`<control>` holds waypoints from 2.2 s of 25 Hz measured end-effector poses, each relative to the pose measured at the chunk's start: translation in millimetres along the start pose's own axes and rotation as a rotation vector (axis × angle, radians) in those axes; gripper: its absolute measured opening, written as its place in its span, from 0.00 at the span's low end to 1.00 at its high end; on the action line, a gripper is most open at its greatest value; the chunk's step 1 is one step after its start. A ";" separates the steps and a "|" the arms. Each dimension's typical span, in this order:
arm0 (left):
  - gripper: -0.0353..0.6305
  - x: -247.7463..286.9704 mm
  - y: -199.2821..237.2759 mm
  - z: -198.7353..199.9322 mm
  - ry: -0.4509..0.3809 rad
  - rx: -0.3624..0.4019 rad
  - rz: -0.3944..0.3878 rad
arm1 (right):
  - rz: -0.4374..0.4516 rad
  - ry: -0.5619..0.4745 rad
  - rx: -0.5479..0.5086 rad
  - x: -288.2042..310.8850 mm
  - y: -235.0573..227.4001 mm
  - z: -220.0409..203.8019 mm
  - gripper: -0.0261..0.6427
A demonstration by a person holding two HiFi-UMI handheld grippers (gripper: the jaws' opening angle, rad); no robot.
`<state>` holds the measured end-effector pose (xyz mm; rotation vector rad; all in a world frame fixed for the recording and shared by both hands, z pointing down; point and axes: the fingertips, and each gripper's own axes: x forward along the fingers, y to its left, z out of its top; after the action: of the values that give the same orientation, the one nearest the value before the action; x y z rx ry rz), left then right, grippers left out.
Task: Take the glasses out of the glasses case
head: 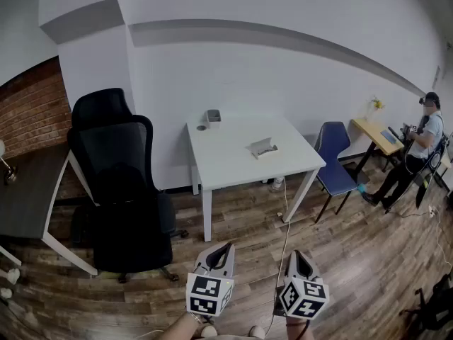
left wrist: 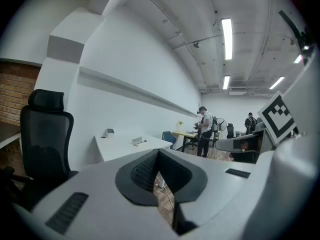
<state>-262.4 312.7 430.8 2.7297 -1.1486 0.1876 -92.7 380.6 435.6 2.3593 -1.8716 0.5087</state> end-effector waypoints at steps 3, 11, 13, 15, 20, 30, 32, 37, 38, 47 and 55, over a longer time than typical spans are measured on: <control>0.06 0.3 6.1 -1.3 0.000 -0.010 0.004 | -0.008 0.002 -0.007 2.7 1.6 0.1 0.09; 0.06 2.8 14.3 -0.8 -0.010 -0.004 -0.016 | -0.010 -0.005 0.067 6.3 6.9 -2.9 0.09; 0.06 3.7 15.1 -1.7 -0.008 0.003 -0.025 | -0.021 -0.001 0.077 6.3 7.4 -6.1 0.09; 0.06 5.5 16.5 -4.1 -0.002 0.005 -0.033 | -0.032 0.010 0.073 5.9 8.1 -10.2 0.09; 0.06 18.1 13.4 -14.0 0.024 -0.006 -0.058 | -0.064 0.033 0.091 6.4 -3.1 -17.8 0.09; 0.06 78.3 11.1 -16.5 0.050 -0.008 -0.063 | -0.106 0.041 0.118 51.7 -46.2 -10.5 0.09; 0.06 93.0 13.1 -13.7 0.054 -0.017 -0.058 | -0.093 0.043 0.107 67.4 -49.4 -4.1 0.09; 0.06 134.6 17.5 2.2 0.045 -0.016 -0.030 | -0.055 0.041 0.080 110.1 -61.0 19.7 0.09; 0.06 142.9 17.2 7.1 0.040 -0.013 -0.028 | -0.048 0.039 0.072 117.8 -63.9 25.8 0.09; 0.06 212.9 6.3 33.1 0.021 -0.002 -0.005 | -0.011 0.032 0.040 173.0 -103.5 62.2 0.09; 0.06 263.0 -2.1 39.4 0.024 -0.004 0.022 | 0.016 0.035 0.037 214.1 -137.8 78.8 0.09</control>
<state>-76.3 122.9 440.0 2.7054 -1.1714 0.2202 97.3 194.1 446.7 2.3446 -1.8836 0.5867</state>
